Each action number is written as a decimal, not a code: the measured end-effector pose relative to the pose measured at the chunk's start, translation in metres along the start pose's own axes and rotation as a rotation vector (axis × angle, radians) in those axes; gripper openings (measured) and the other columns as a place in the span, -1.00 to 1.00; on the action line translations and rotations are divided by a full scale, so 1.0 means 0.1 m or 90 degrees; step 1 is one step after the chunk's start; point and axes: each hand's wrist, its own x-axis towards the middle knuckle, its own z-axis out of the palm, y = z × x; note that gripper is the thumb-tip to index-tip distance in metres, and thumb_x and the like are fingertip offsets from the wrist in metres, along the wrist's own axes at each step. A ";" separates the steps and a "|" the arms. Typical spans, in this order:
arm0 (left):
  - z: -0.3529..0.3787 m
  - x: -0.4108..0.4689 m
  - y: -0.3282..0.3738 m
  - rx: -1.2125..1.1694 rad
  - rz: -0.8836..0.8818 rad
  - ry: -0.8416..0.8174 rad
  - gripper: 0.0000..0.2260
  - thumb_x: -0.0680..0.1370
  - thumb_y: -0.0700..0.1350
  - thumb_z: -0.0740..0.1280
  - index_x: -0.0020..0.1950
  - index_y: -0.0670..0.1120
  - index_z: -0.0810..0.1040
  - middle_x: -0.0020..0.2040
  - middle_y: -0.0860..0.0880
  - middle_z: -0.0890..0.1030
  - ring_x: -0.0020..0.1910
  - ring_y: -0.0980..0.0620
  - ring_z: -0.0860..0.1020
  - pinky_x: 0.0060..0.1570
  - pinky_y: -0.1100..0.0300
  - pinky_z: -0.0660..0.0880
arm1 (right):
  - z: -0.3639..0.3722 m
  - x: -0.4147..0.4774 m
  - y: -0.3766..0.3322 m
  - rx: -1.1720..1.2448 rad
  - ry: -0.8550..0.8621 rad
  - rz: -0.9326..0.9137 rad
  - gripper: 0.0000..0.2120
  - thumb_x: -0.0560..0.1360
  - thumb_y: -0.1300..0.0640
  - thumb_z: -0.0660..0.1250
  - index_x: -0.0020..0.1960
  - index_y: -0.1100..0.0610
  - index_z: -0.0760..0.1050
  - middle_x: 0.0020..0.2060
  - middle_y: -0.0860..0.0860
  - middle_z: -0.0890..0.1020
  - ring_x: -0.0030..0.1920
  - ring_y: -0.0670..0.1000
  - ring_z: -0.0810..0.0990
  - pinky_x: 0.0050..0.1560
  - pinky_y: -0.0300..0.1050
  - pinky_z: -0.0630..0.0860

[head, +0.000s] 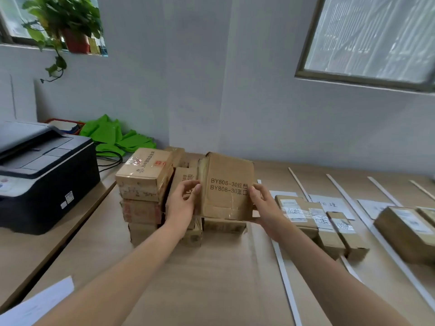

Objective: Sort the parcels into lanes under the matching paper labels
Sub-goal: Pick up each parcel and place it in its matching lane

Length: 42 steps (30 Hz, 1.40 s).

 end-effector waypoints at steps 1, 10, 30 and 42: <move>0.04 -0.08 0.02 -0.006 -0.009 -0.013 -0.87 0.59 0.02 0.35 0.12 0.08 0.60 0.11 0.04 0.66 0.08 0.03 0.63 0.00 0.20 0.58 | -0.05 -0.05 0.02 -0.003 0.010 -0.001 -0.72 0.65 -0.09 0.17 0.30 -0.01 0.39 0.12 0.03 0.57 0.16 0.07 0.56 0.19 0.29 0.57; 0.60 -0.52 0.28 0.086 -0.030 -0.017 -0.73 0.64 0.18 0.15 0.21 0.11 0.51 0.10 0.14 0.58 0.12 0.13 0.53 0.13 0.12 0.49 | -0.72 -0.24 -0.02 0.004 -0.002 0.047 -0.47 0.61 -0.32 -0.04 0.18 0.05 0.46 0.04 0.22 0.64 0.01 0.20 0.70 0.07 0.14 0.65; 1.72 -1.08 0.35 -0.148 -0.145 0.062 -0.69 0.63 0.09 0.26 0.05 -0.13 0.63 -0.09 -0.07 0.73 -0.10 -0.02 0.70 -0.06 0.05 0.62 | -1.92 -0.26 0.14 0.010 -0.106 -0.054 -0.58 0.61 0.27 0.29 0.41 0.00 0.32 0.15 0.15 0.51 0.11 0.09 0.58 0.12 0.01 0.58; 1.81 -0.97 0.41 0.006 -0.054 0.089 -0.69 0.48 0.10 0.47 -0.10 -0.16 0.65 -0.30 0.03 0.64 -0.40 0.17 0.52 -0.37 0.32 0.41 | -2.21 0.01 0.04 0.087 -0.144 -0.055 -0.96 0.63 0.21 0.26 0.02 0.18 0.47 -0.06 0.11 0.60 0.03 0.11 0.61 0.08 0.18 0.59</move>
